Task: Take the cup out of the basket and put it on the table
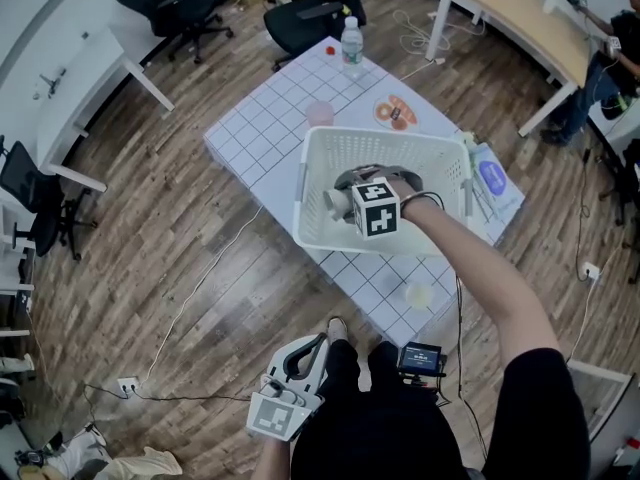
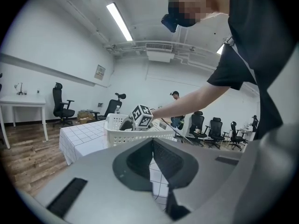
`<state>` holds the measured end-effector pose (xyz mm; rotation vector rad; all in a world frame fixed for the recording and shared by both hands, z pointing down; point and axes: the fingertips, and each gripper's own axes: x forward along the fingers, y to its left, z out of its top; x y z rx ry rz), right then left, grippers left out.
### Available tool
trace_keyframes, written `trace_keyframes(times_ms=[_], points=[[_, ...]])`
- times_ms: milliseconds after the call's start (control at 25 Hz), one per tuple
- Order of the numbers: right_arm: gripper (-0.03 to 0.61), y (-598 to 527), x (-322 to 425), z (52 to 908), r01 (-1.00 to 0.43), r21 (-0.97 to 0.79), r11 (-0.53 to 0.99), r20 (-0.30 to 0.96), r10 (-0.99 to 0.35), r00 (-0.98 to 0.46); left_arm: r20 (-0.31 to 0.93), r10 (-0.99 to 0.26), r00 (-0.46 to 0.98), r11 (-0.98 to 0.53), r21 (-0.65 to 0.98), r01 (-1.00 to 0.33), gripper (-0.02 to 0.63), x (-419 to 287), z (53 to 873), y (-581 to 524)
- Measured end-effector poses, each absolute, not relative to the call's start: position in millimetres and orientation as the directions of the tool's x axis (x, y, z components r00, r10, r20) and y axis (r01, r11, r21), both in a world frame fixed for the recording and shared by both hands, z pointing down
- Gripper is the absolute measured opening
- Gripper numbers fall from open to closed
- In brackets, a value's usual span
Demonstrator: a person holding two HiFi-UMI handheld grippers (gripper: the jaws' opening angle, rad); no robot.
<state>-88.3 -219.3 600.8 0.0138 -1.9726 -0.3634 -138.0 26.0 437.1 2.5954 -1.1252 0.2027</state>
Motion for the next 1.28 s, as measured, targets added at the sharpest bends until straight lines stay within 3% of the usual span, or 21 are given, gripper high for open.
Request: trace_keyframes(times_ms=[480, 1280], points=[[0.295, -196.6, -72.3, 533.5, 0.058, 0.32, 0.946, 0.829, -0.25, -0.5, 0.217, -0.658, 0.721, -0.7, 0.176, -0.692, 0.008, -122.3, 421.1, 44.4], [0.293, -99.2, -6.9, 413.3, -0.197, 0.418, 0.887, 0.627, -0.438, -0.644, 0.131, -0.53, 0.838, -0.838, 0.071, -0.542, 0.006, -59.6, 393.3, 48.6]])
